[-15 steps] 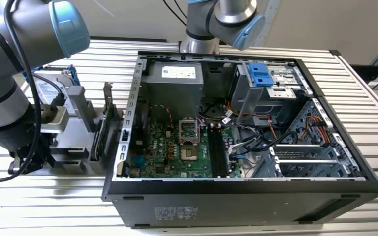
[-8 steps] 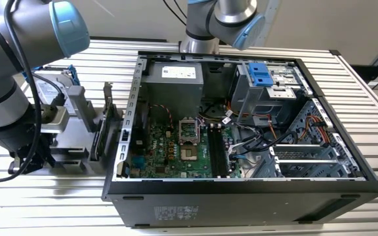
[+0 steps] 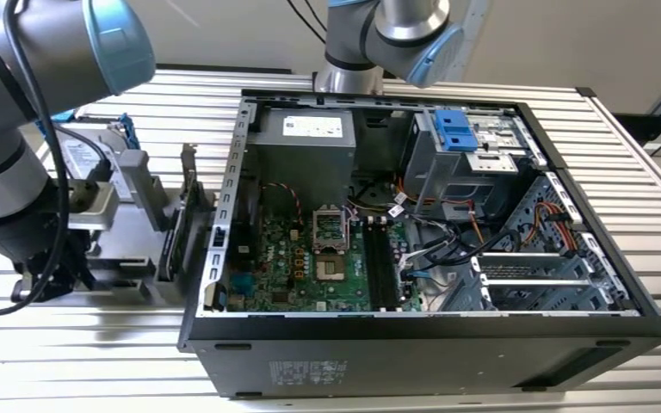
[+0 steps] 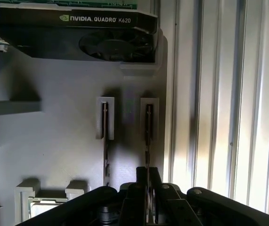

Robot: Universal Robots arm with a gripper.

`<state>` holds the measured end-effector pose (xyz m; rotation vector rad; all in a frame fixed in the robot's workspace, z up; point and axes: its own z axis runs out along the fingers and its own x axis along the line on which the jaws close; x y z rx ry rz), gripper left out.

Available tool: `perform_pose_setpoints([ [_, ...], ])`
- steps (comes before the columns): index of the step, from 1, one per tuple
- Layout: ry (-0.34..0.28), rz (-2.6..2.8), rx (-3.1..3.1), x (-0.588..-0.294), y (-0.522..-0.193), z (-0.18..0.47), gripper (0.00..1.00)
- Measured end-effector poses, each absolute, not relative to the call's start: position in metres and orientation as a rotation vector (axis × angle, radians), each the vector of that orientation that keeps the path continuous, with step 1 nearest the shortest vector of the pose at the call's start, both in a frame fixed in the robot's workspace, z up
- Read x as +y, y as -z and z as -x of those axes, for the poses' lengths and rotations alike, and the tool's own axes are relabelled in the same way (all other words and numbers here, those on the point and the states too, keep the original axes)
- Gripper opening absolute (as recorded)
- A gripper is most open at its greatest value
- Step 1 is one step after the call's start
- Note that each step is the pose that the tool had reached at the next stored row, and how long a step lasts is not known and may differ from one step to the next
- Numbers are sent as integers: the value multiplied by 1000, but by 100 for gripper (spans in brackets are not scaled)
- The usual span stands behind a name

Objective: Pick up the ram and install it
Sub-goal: 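Pick up the ram and move it above insertion slot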

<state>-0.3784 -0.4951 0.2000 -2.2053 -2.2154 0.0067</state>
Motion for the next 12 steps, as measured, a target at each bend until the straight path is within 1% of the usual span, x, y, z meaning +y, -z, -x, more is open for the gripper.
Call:
perform_pose_setpoints([
  [12,-7,2205,-2215,-495,-219,378,0],
])
